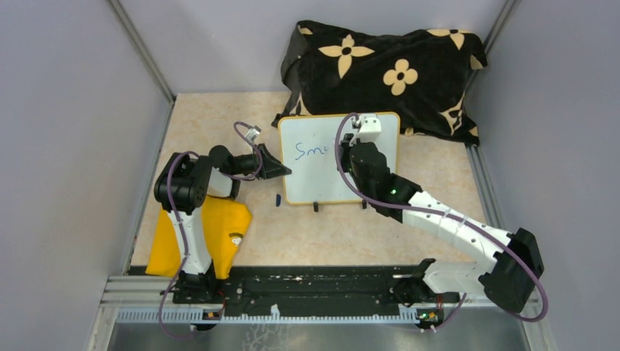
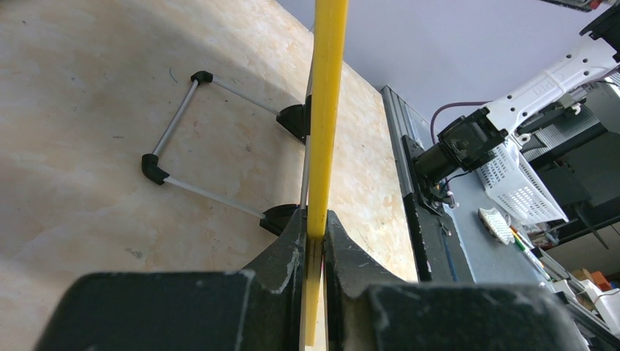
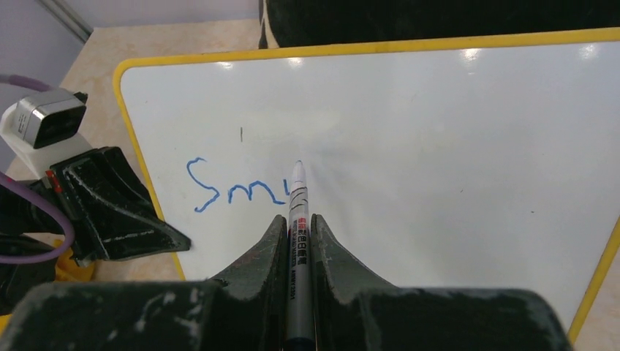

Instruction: Write a sentence on the whiteboard

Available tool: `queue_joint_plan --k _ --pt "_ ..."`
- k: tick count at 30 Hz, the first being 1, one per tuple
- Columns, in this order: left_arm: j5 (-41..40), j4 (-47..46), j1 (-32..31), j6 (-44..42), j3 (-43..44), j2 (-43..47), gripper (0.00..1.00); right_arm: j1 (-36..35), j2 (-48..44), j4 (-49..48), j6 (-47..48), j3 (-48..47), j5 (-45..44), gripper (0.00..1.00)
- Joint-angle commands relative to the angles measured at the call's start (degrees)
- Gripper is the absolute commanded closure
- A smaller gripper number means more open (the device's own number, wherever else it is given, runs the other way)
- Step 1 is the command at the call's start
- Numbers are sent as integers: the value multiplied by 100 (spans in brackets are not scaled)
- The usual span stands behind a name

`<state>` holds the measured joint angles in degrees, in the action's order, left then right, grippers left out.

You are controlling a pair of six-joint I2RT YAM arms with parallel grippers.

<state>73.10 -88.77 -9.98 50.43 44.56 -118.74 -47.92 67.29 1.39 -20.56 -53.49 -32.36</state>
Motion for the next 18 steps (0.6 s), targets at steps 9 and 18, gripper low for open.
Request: queue_joint_plan --k 9,18 --pt "29 -1386 -57 37 38 -206 100 243 262 -442 148 -523 245 100" --pt "29 -1387 -57 37 39 -203 100 355 397 -427 83 -521 248 100"
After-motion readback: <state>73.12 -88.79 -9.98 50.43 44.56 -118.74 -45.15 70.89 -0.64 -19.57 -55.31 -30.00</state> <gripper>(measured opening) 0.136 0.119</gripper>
